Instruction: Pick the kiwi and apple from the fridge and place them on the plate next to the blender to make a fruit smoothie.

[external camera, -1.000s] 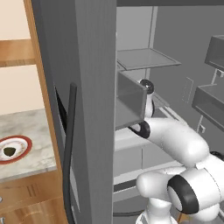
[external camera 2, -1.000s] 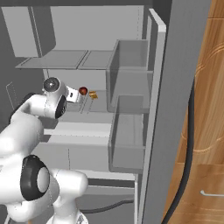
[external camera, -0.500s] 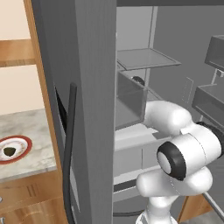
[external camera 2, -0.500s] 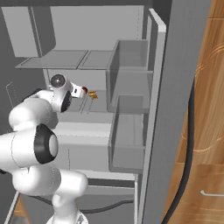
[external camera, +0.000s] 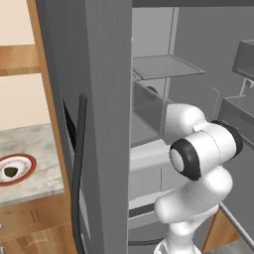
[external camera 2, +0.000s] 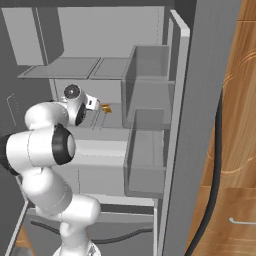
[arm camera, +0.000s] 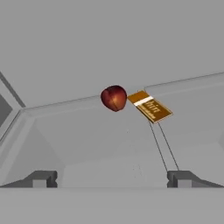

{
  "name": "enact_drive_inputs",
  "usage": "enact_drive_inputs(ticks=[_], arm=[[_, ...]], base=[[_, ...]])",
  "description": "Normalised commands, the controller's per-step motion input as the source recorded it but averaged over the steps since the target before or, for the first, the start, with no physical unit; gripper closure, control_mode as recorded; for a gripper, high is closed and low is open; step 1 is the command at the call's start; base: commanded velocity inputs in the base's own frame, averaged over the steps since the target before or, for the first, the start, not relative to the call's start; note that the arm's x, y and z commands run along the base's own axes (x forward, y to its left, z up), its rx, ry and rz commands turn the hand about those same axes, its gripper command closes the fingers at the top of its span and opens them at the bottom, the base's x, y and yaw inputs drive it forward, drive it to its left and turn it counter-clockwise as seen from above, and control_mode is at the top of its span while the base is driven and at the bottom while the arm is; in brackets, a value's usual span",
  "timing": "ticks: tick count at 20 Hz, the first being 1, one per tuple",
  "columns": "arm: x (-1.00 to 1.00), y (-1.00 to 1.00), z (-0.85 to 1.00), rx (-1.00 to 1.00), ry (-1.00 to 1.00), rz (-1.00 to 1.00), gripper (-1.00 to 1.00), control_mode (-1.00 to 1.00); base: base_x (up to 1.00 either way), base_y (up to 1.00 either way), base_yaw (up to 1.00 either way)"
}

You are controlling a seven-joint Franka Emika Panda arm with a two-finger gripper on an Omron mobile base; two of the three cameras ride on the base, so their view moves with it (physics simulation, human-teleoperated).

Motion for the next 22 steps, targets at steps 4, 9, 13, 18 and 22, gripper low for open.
enact_drive_inputs(ticks=[4,9,13,18,22], arm=[[0.41,0.04,-0.19,0.0,0.0,0.0,-1.0,-1.0],[0.36,0.14,-0.16,0.0,0.0,0.0,-1.0,-1.0],[0.39,0.04,-0.15,0.0,0.0,0.0,-1.0,-1.0],[0.4,0.0,-0.11,0.0,0.01,0.0,-1.0,-1.0],[0.36,0.04,-0.01,0.0,0.06,0.0,-1.0,-1.0]], base=[[0.0,0.0,0.0],[0.0,0.0,0.0],[0.0,0.0,0.0],[0.0,0.0,0.0],[0.0,0.0,0.0]])
